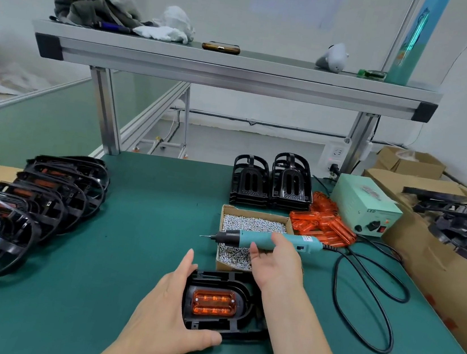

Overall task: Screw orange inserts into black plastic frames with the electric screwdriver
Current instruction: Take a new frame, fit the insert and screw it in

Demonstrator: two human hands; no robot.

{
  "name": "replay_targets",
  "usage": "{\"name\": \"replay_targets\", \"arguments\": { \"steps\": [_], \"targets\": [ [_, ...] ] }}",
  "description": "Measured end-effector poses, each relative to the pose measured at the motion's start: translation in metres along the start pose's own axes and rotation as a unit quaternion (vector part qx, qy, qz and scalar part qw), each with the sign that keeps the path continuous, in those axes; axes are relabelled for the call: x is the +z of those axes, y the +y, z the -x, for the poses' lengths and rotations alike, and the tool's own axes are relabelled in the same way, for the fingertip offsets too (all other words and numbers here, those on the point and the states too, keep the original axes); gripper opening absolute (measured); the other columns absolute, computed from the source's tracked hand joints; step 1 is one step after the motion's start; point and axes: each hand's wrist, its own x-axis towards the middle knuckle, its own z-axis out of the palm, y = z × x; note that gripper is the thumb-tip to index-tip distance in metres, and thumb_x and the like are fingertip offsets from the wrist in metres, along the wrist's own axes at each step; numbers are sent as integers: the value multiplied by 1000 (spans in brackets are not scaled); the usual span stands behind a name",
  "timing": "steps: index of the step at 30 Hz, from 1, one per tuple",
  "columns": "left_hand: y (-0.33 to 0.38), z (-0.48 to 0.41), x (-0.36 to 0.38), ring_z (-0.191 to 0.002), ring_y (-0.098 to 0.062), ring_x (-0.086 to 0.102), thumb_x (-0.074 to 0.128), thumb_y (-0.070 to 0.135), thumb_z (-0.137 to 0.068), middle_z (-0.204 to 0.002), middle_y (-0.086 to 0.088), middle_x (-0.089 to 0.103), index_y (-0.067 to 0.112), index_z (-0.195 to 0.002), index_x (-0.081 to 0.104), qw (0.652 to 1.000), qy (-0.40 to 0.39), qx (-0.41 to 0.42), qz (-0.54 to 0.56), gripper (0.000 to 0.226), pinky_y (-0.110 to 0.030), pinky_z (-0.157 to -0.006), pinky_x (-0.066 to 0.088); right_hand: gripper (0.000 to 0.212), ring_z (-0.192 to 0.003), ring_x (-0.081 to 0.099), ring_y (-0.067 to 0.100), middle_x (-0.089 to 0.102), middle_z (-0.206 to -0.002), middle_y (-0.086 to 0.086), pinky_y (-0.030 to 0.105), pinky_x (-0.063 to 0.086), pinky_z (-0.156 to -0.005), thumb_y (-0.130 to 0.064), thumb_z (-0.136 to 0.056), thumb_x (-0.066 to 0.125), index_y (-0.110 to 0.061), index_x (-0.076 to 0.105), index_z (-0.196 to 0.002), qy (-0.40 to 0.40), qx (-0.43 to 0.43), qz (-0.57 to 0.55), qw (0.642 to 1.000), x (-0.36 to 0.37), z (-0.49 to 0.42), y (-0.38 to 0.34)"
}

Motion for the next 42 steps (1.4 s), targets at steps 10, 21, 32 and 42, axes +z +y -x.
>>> {"name": "replay_targets", "arguments": {
  "steps": [10,21,32,42],
  "targets": [
    [-1,0,0,-122,19,28,72,82,-45,-140,42,21,59,-141,-26,1000,6,-4,21,140,-16,-96,34,48,-139,41,43,32,-151,37,47,40,-115,4,-101,50,8,34,-146,-48,-9,49,998,-17,27,-11],
    [-8,1,-3,-127,16,35,75,66,-50,-129,43,37,53,-148,12,988,33,-12,154,117,-8,-93,33,26,-107,66,31,62,-123,25,33,54,-80,5,-99,53,7,54,-124,-73,-45,70,994,-36,43,-6],
    [-9,2,-6,-125,11,44,80,65,-46,-133,24,47,47,-146,28,970,66,-30,234,115,-21,-104,34,24,-76,71,18,76,-89,13,21,56,-63,8,-98,50,-6,69,-97,-180,-269,229,918,-45,39,-1],
    [-6,2,-15,-113,3,61,78,54,-49,-126,4,63,36,-133,48,925,90,-52,365,91,-18,-98,39,22,-94,68,14,74,-94,-2,19,50,-85,-20,-97,54,-16,75,-91,-152,-440,306,831,-63,21,27]
  ]
}}
